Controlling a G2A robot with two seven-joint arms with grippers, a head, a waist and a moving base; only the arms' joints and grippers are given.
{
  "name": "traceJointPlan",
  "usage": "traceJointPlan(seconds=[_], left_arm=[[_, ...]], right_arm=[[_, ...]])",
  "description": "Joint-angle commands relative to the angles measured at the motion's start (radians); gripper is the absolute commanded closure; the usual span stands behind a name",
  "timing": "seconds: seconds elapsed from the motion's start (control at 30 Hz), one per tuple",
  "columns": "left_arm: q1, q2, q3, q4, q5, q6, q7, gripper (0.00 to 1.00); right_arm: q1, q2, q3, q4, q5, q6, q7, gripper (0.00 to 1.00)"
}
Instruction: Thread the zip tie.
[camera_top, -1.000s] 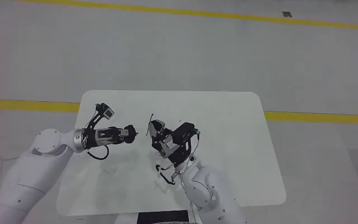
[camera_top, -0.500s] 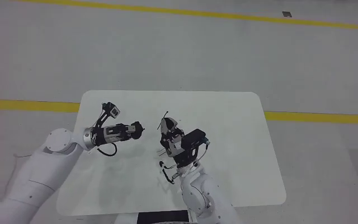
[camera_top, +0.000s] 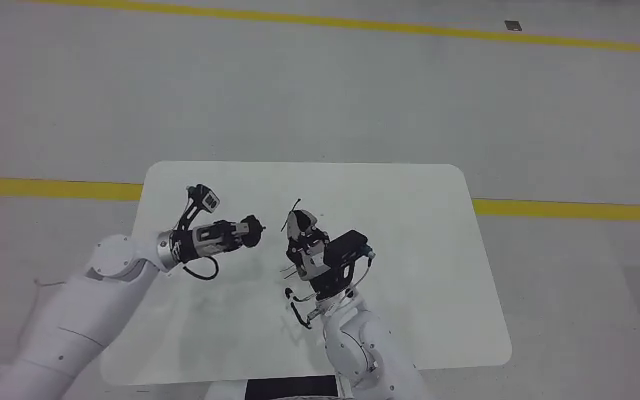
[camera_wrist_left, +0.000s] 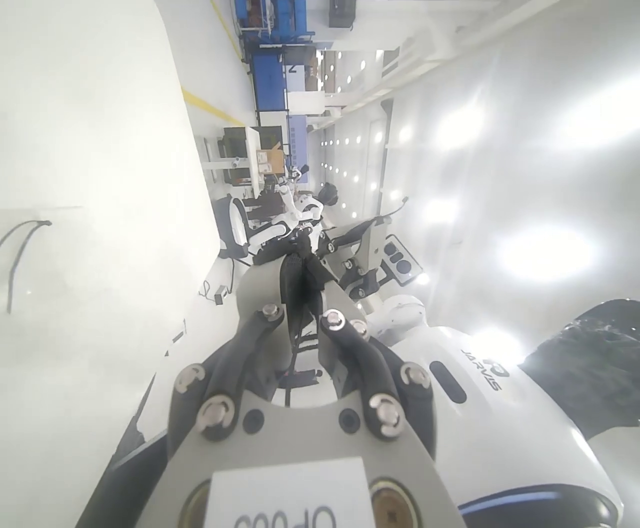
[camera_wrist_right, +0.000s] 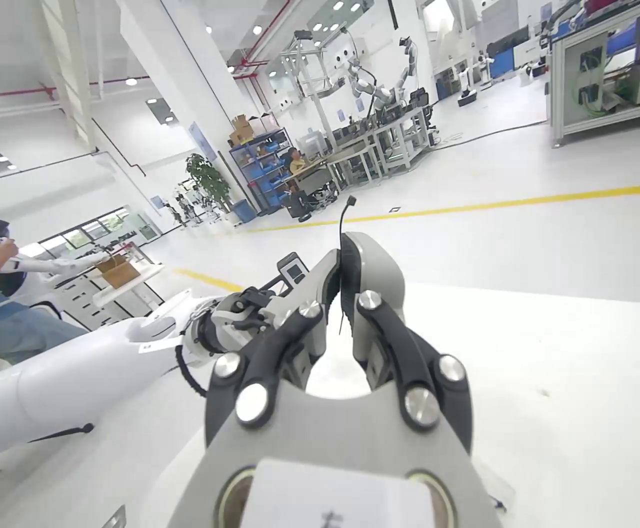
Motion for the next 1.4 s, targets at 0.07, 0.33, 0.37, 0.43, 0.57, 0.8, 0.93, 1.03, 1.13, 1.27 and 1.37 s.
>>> traceJointPlan(seconds=[0.07, 0.33, 0.37, 0.43, 0.57, 0.8, 0.93, 1.03, 1.13, 1.27, 1.37], left_arm=[[0.017, -0.013, -0.020, -0.037, -0.014, 0.000, 0.013, 1.00], [0.040, -0.030, -0.042, -0.076, -0.035, 0.000, 0.004, 1.00], [0.040, -0.030, -0.042, -0.076, -0.035, 0.000, 0.004, 1.00], [0.040, -0.030, -0.042, -0.076, -0.035, 0.000, 0.004, 1.00], [0.040, -0.030, -0.042, -0.076, -0.035, 0.000, 0.004, 1.00], [0.041, -0.028, -0.043, -0.089, -0.005, 0.019, 0.023, 1.00], [0.047, -0.020, -0.064, -0.084, 0.023, 0.030, -0.008, 1.00], [0.060, -0.015, -0.080, -0.085, 0.030, 0.027, -0.015, 1.00], [0.071, -0.007, -0.103, -0.087, 0.047, 0.023, -0.042, 1.00], [0.086, 0.002, -0.130, -0.091, 0.059, 0.017, -0.083, 1.00], [0.090, 0.008, -0.145, -0.084, 0.070, 0.012, -0.107, 1.00]], right_arm=[[0.000, 0.000, 0.000, 0.000, 0.000, 0.000, 0.000, 1.00], [0.000, 0.000, 0.000, 0.000, 0.000, 0.000, 0.000, 1.00], [0.000, 0.000, 0.000, 0.000, 0.000, 0.000, 0.000, 1.00], [0.000, 0.000, 0.000, 0.000, 0.000, 0.000, 0.000, 1.00], [0.000, 0.000, 0.000, 0.000, 0.000, 0.000, 0.000, 1.00], [0.000, 0.000, 0.000, 0.000, 0.000, 0.000, 0.000, 1.00], [0.000, 0.000, 0.000, 0.000, 0.000, 0.000, 0.000, 1.00], [0.000, 0.000, 0.000, 0.000, 0.000, 0.000, 0.000, 1.00], [0.000, 0.000, 0.000, 0.000, 0.000, 0.000, 0.000, 1.00], [0.000, 0.000, 0.000, 0.000, 0.000, 0.000, 0.000, 1.00], [0.000, 0.000, 0.000, 0.000, 0.000, 0.000, 0.000, 1.00]])
